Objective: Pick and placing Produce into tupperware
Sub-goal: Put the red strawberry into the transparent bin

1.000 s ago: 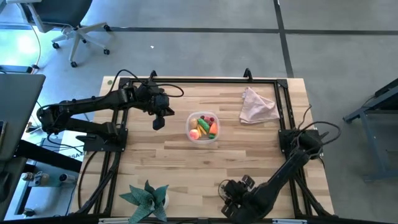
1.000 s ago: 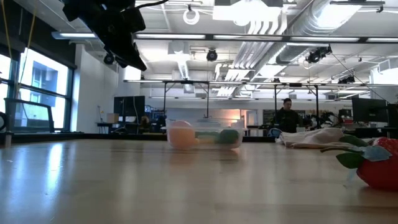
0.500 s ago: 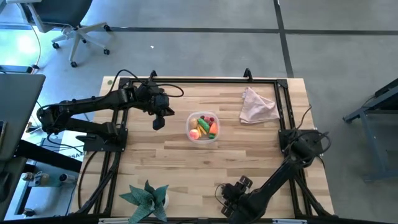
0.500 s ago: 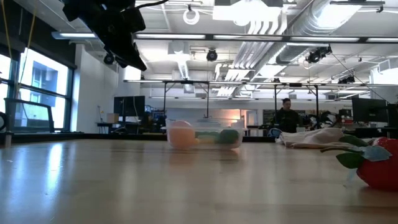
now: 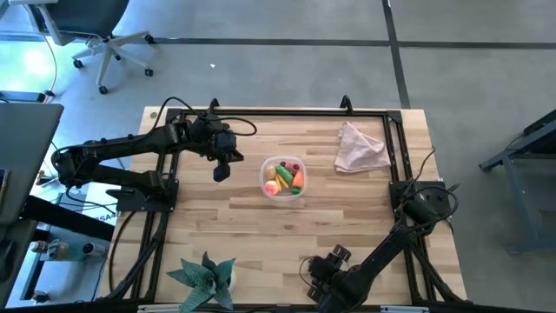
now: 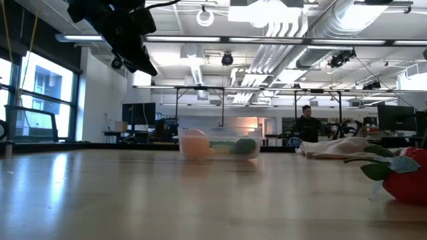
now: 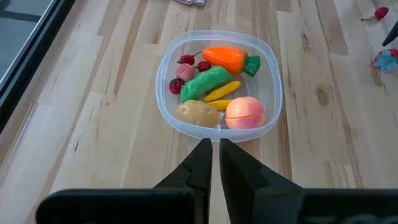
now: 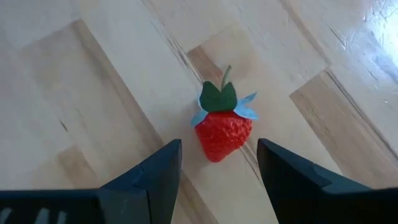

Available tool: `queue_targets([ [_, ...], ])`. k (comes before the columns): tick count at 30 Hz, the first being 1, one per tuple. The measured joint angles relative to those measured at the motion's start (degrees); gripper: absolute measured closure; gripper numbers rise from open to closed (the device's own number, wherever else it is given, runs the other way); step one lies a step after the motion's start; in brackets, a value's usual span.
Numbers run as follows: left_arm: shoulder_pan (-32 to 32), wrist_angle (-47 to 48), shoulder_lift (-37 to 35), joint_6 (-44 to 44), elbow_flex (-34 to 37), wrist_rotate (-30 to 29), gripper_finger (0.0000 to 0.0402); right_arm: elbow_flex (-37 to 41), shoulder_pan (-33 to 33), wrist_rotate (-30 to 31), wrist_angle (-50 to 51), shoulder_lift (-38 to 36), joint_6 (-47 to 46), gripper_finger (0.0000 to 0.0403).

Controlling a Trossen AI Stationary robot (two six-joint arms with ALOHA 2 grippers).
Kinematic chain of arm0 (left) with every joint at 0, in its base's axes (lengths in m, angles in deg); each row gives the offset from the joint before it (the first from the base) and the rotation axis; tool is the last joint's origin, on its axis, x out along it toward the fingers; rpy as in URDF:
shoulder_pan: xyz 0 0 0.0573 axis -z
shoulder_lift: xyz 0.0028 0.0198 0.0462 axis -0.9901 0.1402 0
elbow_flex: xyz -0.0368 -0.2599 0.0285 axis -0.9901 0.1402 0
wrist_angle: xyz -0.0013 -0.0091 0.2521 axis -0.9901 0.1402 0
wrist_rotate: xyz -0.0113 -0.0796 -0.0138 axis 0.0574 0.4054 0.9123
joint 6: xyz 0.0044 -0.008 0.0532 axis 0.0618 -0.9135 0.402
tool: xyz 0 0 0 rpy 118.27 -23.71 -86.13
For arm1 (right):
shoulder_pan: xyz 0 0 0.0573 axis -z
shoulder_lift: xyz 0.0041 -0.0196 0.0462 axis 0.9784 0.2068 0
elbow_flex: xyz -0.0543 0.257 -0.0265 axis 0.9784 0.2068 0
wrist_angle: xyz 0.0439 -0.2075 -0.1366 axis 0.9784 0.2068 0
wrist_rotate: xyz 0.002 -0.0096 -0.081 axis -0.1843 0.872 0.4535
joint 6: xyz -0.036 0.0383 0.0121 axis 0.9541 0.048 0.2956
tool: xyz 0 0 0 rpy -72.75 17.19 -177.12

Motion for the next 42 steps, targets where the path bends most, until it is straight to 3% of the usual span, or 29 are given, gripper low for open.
queue_targets([
  [8, 0.01, -0.01, 0.00, 0.00, 0.00, 0.00, 0.0380, 3.60, 0.14, 0.78, -5.04, 0.09, 0.33, 0.0201],
  [30, 0.01, -0.01, 0.00, 0.00, 0.00, -0.01, 0.0380, 3.87, 1.70, 1.88, -4.94, 0.09, 1.91, 0.0202],
  [42, 0.00, 0.00, 0.00, 0.00, 0.00, 0.00, 0.0380, 3.87, 2.05, 1.53, -6.34, 0.07, 0.90, 0.0246],
])
